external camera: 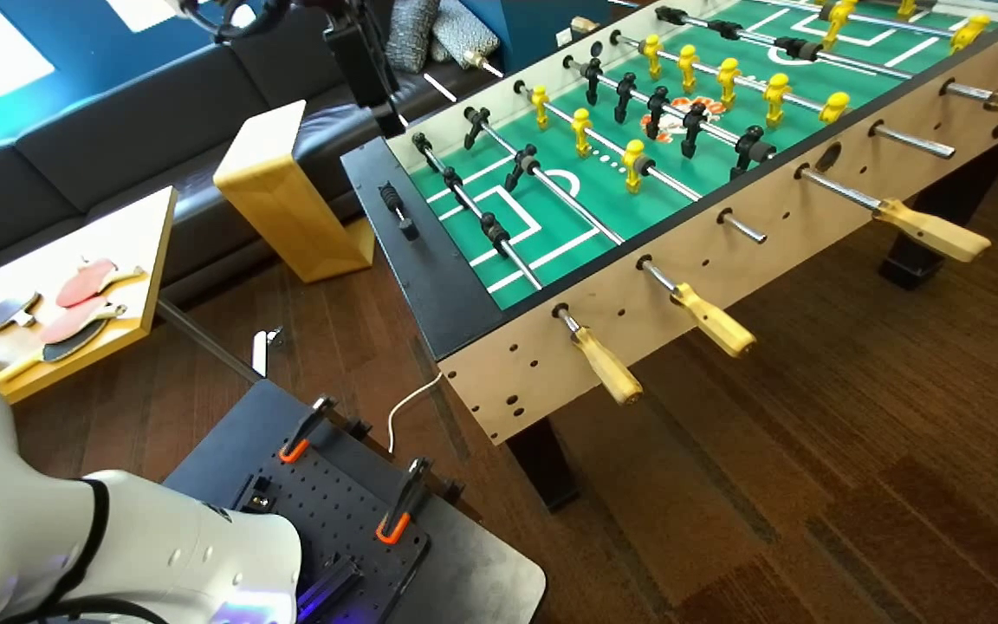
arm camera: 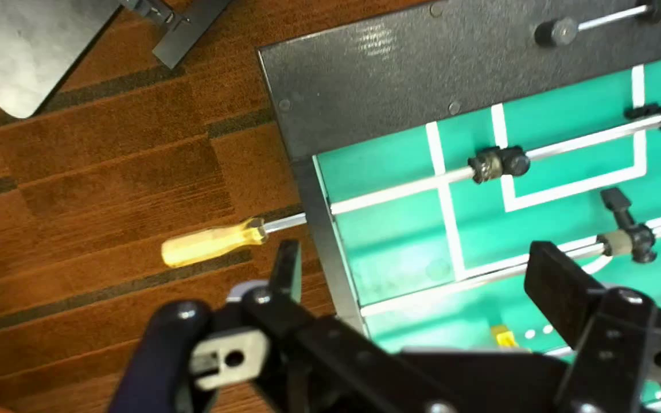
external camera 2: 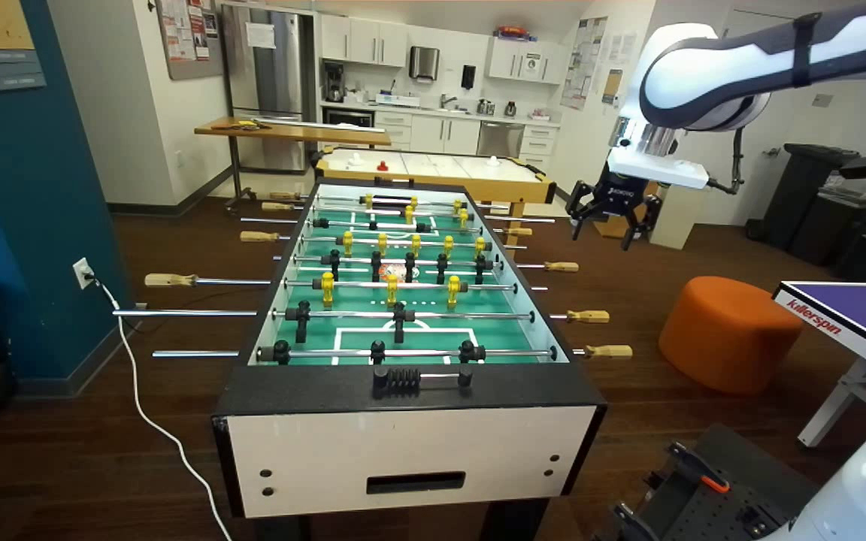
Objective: Pull the second rod on the Foosball table
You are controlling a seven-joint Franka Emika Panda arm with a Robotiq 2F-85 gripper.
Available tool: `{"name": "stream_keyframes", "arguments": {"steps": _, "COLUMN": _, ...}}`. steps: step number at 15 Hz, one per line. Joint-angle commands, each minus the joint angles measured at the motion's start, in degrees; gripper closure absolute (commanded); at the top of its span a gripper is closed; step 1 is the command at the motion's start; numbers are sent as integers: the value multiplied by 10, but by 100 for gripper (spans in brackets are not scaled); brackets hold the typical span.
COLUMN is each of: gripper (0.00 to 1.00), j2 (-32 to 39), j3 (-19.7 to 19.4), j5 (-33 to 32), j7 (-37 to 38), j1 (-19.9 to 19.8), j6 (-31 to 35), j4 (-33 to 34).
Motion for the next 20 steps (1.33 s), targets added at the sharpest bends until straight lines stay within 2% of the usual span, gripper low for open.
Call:
{"name": "stream_keyframes", "arguments": {"steps": 1, "gripper": 0, "j2": 22, "j3": -12, "j5": -21, "j7": 83, "j1": -23, "j6": 48, "j4": -3}}
{"name": "stream_keyframes", "arguments": {"steps": 2, "gripper": 0, "j2": 18, "j3": -13, "j5": -21, "j7": 114, "j1": -25, "j6": 49, "j4": -8}}
{"name": "stream_keyframes", "arguments": {"steps": 3, "gripper": 0, "j2": 19, "j3": -22, "j5": -13, "j7": 64, "j1": -13, "j6": 33, "j4": -1}}
{"name": "stream_keyframes", "arguments": {"steps": 8, "gripper": 0, "j2": 23, "j3": -24, "j5": -14, "j7": 98, "j1": -16, "j6": 37, "j4": -2}}
{"name": "stream_keyframes", "arguments": {"steps": 11, "gripper": 0, "j2": 53, "j3": -34, "j5": 14, "j7": 169, "j1": -29, "j6": 68, "j4": 18}}
{"name": "stream_keyframes", "arguments": {"steps": 15, "gripper": 0, "j2": 107, "j3": -77, "j5": 35, "j7": 217, "j1": -43, "j6": 111, "j4": 43}}
{"name": "stream_keyframes", "arguments": {"steps": 20, "gripper": 0, "j2": 188, "j3": -124, "j5": 59, "j7": 285, "j1": -58, "j6": 207, "j4": 56}}
